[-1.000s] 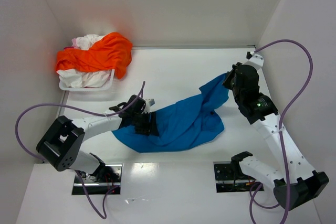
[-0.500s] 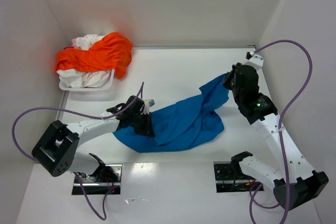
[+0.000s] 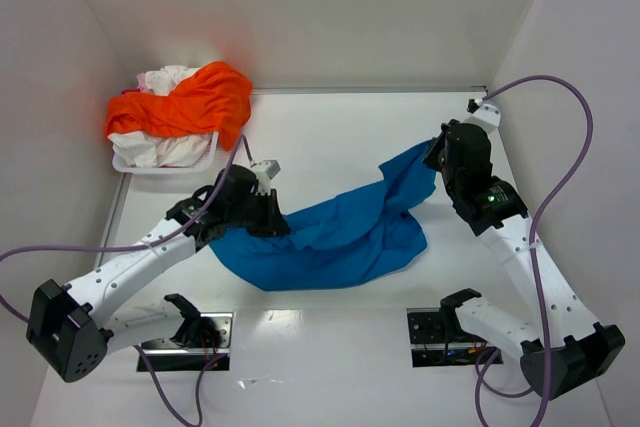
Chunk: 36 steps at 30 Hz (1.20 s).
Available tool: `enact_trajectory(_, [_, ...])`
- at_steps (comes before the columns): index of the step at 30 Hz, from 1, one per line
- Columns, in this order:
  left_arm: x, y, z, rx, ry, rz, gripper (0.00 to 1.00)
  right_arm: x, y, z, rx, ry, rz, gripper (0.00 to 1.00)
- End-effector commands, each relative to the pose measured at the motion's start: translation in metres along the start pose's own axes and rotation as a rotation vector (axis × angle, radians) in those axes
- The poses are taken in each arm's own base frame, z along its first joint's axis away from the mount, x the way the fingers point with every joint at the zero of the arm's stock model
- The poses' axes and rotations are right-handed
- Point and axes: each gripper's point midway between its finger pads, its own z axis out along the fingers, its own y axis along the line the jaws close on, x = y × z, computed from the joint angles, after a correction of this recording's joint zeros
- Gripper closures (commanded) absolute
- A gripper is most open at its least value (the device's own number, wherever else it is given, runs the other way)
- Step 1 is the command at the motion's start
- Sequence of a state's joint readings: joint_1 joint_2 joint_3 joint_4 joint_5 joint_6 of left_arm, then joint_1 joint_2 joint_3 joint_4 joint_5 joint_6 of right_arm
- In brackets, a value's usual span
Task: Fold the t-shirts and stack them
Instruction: Flatten out the tshirt
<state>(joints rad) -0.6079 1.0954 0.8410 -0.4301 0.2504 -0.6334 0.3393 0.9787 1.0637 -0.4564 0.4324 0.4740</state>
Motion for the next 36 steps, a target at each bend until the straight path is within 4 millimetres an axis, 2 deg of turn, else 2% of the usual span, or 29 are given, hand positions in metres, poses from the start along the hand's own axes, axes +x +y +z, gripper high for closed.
enact_trajectory(1, [0.016, 0.015, 0.002, -0.055, 0.028, -0.033, 0.97, -0.023, 0.006, 0.0, -0.013, -0.076, 0.041, 1.0])
enact_trajectory(3, [0.02, 0.019, 0.005, -0.057, 0.031, -0.034, 0.93, -0.025, 0.007, 0.0, -0.017, -0.083, 0.045, 1.0])
enact_trajectory(4, [0.023, 0.015, 0.006, -0.029, 0.043, -0.033, 0.83, -0.025, 0.007, 0.0, -0.017, -0.083, 0.045, 1.0])
enact_trajectory(5, [0.035, 0.021, 0.012, -0.035, 0.089, -0.037, 0.75, -0.021, 0.007, 0.001, -0.021, -0.072, 0.041, 1.0])
enact_trajectory(6, [0.036, 0.019, 0.015, -0.021, 0.1, -0.039, 0.69, -0.021, 0.007, 0.001, -0.021, -0.072, 0.041, 1.0])
enact_trajectory(7, [0.045, 0.022, 0.02, -0.021, 0.144, -0.041, 0.62, -0.018, 0.007, 0.004, -0.017, -0.065, 0.037, 1.0])
enact_trajectory(8, [0.048, 0.022, 0.022, -0.016, 0.159, -0.045, 0.53, -0.018, 0.008, 0.004, -0.017, -0.065, 0.046, 1.0])
enact_trajectory(11, [0.058, 0.024, 0.025, -0.016, 0.188, -0.056, 0.43, -0.015, 0.006, 0.005, -0.013, -0.057, 0.042, 1.0])
enact_trajectory(13, [0.054, 0.027, 0.024, -0.036, 0.166, -0.061, 0.33, -0.015, 0.006, 0.005, -0.013, -0.057, 0.042, 1.0])
enact_trajectory(17, [0.055, 0.033, 0.022, -0.07, 0.137, -0.102, 0.29, -0.016, 0.007, 0.005, -0.017, -0.064, 0.046, 1.0])
enact_trajectory(18, [0.066, 0.036, 0.024, -0.063, 0.164, -0.121, 0.29, -0.016, 0.007, 0.005, -0.017, -0.065, 0.046, 1.0])
enact_trajectory(22, [0.077, 0.031, 0.029, 0.016, 0.188, -0.098, 0.29, -0.013, 0.006, 0.006, -0.013, -0.057, 0.042, 1.0])
enact_trajectory(25, [0.089, 0.037, 0.038, 0.003, 0.236, -0.097, 0.29, -0.009, 0.004, 0.007, -0.009, -0.05, 0.039, 1.0])
enact_trajectory(27, [0.083, 0.034, 0.045, -0.006, 0.236, -0.09, 0.29, -0.007, 0.004, 0.01, -0.005, -0.043, 0.035, 1.0])
enact_trajectory(28, [0.087, 0.041, 0.051, -0.031, 0.255, -0.089, 0.29, -0.007, 0.004, 0.01, -0.005, -0.043, 0.035, 1.0])
enact_trajectory(31, [0.085, 0.044, 0.065, -0.044, 0.266, -0.086, 0.29, -0.007, 0.004, 0.01, -0.005, -0.043, 0.035, 1.0])
enact_trajectory(36, [0.08, 0.044, 0.078, -0.053, 0.255, -0.073, 0.36, -0.007, 0.004, 0.01, -0.005, -0.043, 0.035, 1.0])
